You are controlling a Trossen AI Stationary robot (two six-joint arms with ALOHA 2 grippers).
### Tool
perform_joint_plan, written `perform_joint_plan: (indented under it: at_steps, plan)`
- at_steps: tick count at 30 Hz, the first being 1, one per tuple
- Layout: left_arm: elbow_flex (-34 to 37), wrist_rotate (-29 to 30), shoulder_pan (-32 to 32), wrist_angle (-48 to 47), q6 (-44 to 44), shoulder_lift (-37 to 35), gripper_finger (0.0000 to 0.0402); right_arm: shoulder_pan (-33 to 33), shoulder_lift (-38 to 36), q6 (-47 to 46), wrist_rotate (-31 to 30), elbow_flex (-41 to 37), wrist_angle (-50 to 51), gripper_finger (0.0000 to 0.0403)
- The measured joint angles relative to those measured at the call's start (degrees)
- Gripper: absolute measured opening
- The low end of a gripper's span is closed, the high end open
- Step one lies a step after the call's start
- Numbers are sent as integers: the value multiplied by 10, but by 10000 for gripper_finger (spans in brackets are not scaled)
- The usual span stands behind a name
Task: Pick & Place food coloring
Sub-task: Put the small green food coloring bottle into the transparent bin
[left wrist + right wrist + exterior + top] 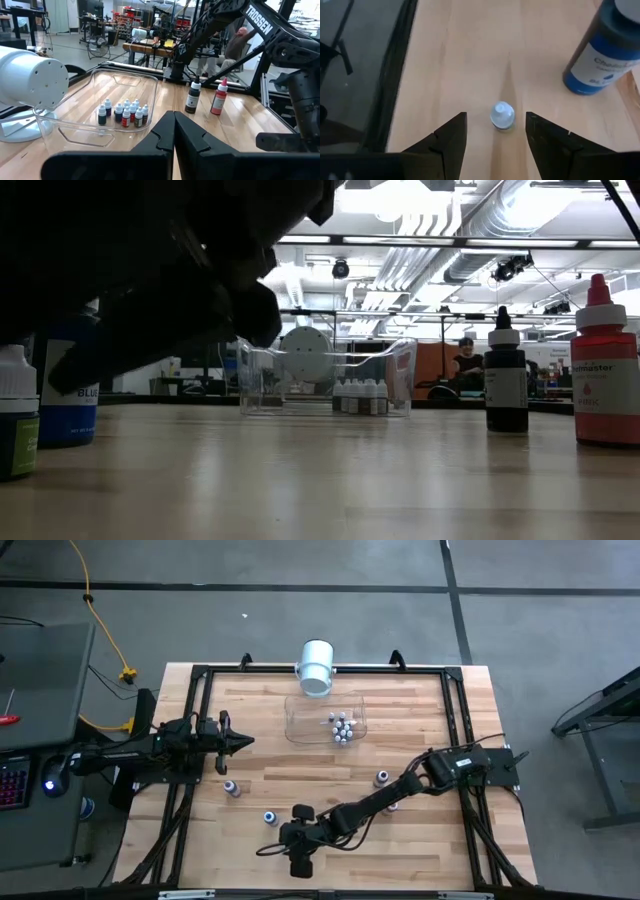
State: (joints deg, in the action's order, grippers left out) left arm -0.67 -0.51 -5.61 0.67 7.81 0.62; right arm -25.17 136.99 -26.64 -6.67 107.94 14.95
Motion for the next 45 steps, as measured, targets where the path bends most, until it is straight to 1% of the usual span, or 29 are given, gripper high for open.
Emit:
perform_joint_plan:
  at_steps: [5,10,14,26,32,39,45]
  plan:
    - [0,0,0,0,0,0,1,0,1,14,-19,0,-1,191]
    - [0,0,0,0,0,0,1,0,1,27,-18,0,-1,191]
    - [0,0,0,0,0,0,1,0,1,30,-5,0,-2,188]
    - [0,0,0,0,0,0,1,0,2,64,-4,0,-10,176]
    - [0,0,0,0,0,0,1,1,20,72,9,-1,-41,172]
    - [0,0,0,0,0,0,1,3,22,72,-7,-1,-39,172]
    - [0,0,0,0,0,0,1,5,22,74,-9,-1,-45,159]
